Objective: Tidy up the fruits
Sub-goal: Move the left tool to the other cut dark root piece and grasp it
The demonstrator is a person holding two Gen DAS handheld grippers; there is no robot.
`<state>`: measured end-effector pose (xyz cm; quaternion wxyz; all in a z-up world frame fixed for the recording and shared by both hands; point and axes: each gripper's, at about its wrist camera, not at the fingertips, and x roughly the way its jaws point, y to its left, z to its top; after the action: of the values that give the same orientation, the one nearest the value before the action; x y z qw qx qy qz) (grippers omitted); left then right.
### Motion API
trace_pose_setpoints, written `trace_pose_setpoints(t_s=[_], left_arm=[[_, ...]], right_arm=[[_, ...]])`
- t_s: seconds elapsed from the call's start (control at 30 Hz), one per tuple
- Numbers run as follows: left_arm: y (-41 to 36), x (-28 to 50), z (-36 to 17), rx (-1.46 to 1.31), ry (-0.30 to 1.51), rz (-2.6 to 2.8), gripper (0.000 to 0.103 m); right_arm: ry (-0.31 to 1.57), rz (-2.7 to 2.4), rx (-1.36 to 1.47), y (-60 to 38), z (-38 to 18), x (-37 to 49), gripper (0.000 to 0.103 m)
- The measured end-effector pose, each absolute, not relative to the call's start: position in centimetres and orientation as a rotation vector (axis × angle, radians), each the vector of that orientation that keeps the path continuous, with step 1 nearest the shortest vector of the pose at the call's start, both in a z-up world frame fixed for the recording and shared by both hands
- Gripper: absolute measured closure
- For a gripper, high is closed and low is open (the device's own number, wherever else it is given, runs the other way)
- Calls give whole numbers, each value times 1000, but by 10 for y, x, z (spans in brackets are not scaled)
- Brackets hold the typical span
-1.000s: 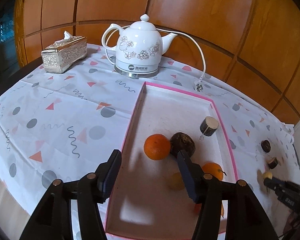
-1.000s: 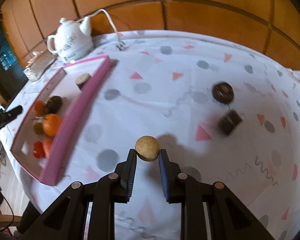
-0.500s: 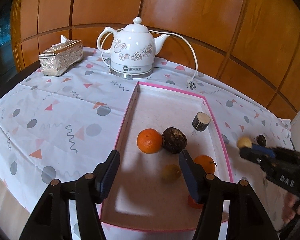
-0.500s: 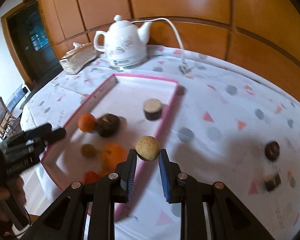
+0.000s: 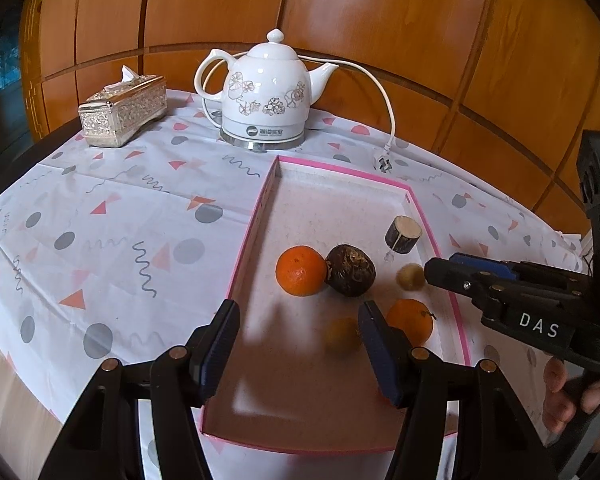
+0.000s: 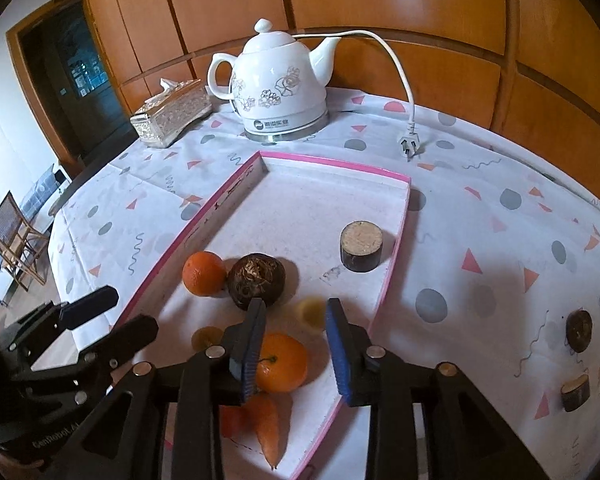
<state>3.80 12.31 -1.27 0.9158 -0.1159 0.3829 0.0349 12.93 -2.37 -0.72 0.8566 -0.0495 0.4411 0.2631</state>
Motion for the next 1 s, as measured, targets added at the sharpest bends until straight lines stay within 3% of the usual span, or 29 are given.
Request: trace_pose_setpoints(t_s=[0.37,1.0], left_arm=[[114,39,-10,-218,783,49,40],[55,46,-2,-111,792,-77,39]], right_arm=[[898,486,-32,-63,-4,108,68],[879,105,140,-225,-16,85,67]])
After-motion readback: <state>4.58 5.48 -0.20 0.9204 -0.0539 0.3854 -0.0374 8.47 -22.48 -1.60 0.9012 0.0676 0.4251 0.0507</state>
